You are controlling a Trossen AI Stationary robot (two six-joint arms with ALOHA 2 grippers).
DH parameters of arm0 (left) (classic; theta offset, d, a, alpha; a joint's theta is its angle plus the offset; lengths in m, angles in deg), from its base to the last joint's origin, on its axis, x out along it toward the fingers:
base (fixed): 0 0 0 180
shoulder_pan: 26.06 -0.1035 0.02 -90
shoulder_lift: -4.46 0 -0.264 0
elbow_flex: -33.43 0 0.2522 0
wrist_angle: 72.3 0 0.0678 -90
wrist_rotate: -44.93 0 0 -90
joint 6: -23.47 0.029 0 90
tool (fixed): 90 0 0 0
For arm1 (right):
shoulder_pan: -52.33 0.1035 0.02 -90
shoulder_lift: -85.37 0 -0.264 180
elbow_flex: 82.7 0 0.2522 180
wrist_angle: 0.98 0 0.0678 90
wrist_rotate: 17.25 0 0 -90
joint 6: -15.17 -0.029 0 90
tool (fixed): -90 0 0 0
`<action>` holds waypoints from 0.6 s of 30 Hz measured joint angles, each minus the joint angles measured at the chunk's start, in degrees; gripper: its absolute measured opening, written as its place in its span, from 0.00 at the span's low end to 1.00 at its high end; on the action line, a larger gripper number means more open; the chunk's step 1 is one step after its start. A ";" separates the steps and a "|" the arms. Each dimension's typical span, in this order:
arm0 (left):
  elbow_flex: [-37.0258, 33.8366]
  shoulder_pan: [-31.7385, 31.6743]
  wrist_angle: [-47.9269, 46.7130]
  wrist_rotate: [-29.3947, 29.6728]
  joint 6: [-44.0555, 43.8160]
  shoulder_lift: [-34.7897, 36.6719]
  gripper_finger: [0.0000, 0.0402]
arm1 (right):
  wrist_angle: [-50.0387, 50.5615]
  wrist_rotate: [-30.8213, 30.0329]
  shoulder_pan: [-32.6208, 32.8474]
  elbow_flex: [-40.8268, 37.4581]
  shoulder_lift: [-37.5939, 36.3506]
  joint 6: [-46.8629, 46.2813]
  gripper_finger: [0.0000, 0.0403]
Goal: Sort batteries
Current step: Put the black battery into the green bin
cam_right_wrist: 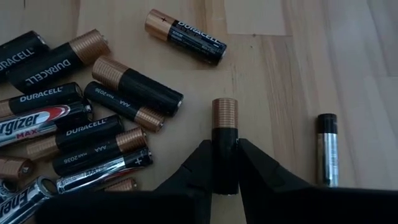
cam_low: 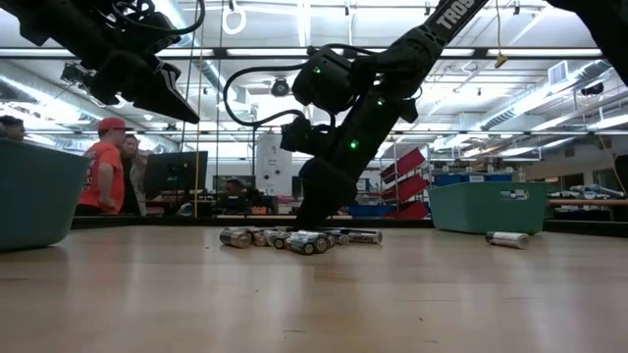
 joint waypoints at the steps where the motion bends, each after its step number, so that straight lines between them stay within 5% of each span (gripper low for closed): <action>1: 0.00 0.01 0.00 0.00 0.00 0.00 0.01 | -0.02 -0.19 0.00 0.00 0.00 0.02 0.13; 18: 0.00 0.02 0.00 0.00 0.00 0.00 0.01 | -0.02 -1.56 0.00 0.00 0.00 0.64 0.18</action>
